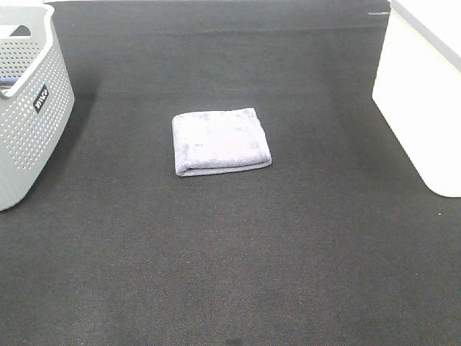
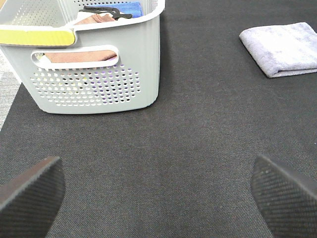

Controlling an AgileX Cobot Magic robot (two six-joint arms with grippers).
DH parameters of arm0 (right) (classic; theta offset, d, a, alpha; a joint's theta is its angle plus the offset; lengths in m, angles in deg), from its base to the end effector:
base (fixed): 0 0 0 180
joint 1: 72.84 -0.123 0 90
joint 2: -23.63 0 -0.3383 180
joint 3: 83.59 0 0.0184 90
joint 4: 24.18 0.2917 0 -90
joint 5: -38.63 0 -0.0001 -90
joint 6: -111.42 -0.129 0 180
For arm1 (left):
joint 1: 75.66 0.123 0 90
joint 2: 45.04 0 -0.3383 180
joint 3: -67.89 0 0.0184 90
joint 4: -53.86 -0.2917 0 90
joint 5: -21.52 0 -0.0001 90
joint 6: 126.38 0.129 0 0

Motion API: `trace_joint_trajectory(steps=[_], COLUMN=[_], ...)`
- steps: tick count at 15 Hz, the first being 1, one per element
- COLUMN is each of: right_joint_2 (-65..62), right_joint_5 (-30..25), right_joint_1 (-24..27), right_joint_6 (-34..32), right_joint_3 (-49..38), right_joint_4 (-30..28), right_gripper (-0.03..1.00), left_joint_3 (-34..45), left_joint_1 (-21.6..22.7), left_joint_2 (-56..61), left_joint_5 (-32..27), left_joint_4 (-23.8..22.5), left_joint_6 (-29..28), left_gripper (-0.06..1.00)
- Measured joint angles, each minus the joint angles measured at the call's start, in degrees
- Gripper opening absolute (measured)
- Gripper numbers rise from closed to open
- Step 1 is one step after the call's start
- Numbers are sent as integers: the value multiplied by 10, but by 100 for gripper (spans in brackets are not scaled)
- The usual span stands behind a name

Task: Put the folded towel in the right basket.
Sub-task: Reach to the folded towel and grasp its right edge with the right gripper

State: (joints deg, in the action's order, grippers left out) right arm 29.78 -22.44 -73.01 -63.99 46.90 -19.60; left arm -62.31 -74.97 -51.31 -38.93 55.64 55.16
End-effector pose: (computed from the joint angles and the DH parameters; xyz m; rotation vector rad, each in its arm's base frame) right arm 0.0091 0.0090 0.2812 -0.0890 2.0331 0.0471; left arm 0.0109 -0.0034 0.2804 0.0165 2.0332 -0.0126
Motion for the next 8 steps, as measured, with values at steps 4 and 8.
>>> trace_joint_trajectory(steps=[4,8], right_joint_2=[0,0], right_joint_5=[0,0], right_joint_1=[0,0], right_joint_6=[0,0], right_joint_3=[0,0], right_joint_4=[0,0], right_gripper=[69,69], left_joint_3=[0,0], left_joint_1=[0,0], left_joint_2=[0,0], left_joint_5=[0,0], left_joint_4=[0,0], left_joint_6=[0,0], left_gripper=[97,97])
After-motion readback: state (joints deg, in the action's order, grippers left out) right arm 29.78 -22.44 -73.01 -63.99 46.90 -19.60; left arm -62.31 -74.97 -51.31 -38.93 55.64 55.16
